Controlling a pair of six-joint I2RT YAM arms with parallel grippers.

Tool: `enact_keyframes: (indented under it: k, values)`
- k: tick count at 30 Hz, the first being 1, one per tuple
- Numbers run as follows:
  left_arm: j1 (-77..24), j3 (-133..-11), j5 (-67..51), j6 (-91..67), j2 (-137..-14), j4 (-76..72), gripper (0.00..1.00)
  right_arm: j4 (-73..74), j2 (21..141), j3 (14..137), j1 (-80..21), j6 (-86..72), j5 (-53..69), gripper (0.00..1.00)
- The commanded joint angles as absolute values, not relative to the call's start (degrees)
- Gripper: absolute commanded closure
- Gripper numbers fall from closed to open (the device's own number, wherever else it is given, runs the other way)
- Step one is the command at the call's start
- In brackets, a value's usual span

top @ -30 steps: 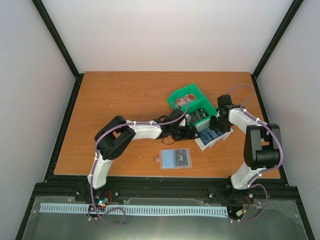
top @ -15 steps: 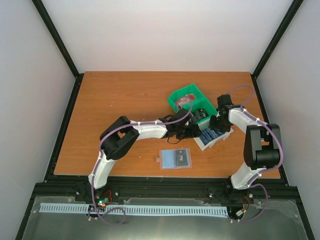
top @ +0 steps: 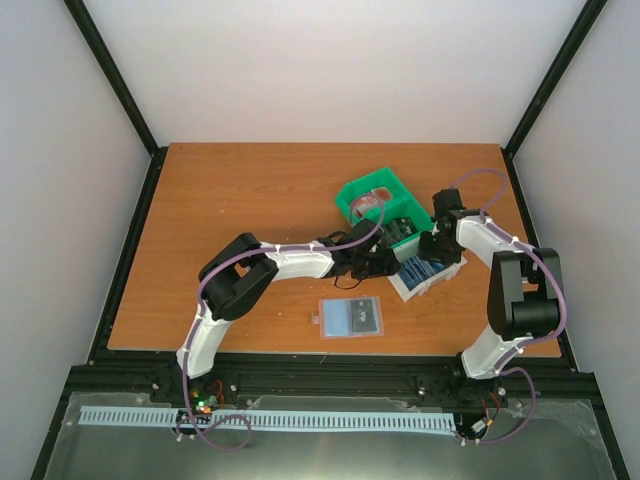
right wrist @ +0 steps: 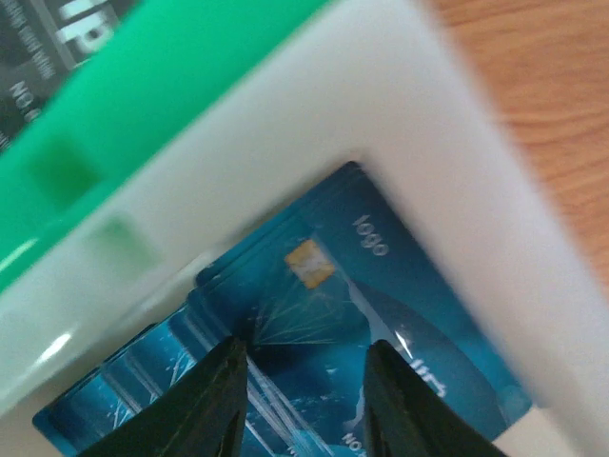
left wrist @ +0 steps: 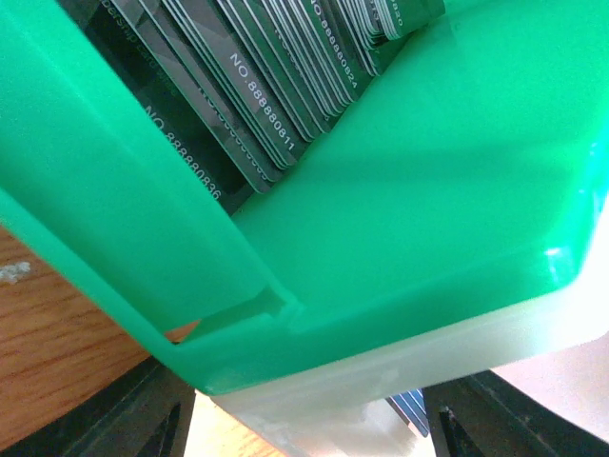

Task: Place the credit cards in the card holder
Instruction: Pick up the credit card from the storage box.

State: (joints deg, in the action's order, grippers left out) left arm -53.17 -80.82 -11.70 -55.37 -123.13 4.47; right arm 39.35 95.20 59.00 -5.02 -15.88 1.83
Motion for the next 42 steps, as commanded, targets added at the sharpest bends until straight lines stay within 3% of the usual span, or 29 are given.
enact_keyframes:
  k: [1,14,35,42]
  values:
    - [-53.4,-78.5,-9.5,-55.4,-124.6,11.9,0.32,39.2,95.4,60.1,-7.4,-12.7,2.0,0.63]
    - [-53.4,-77.8,-9.4,-55.7,-124.9,12.1,0.38,40.3,96.4,61.5,-7.9,-16.6,-4.1,0.71]
    - [-53.4,-77.7,-9.7,-55.1,-125.1,11.9,0.39,41.8,93.4,61.0,-6.9,-16.3,-2.2,0.71]
    - [-53.4,-77.7,-9.8,-55.2,-125.4,11.8,0.39,40.3,96.4,61.6,-8.4,-13.2,-0.5,0.66]
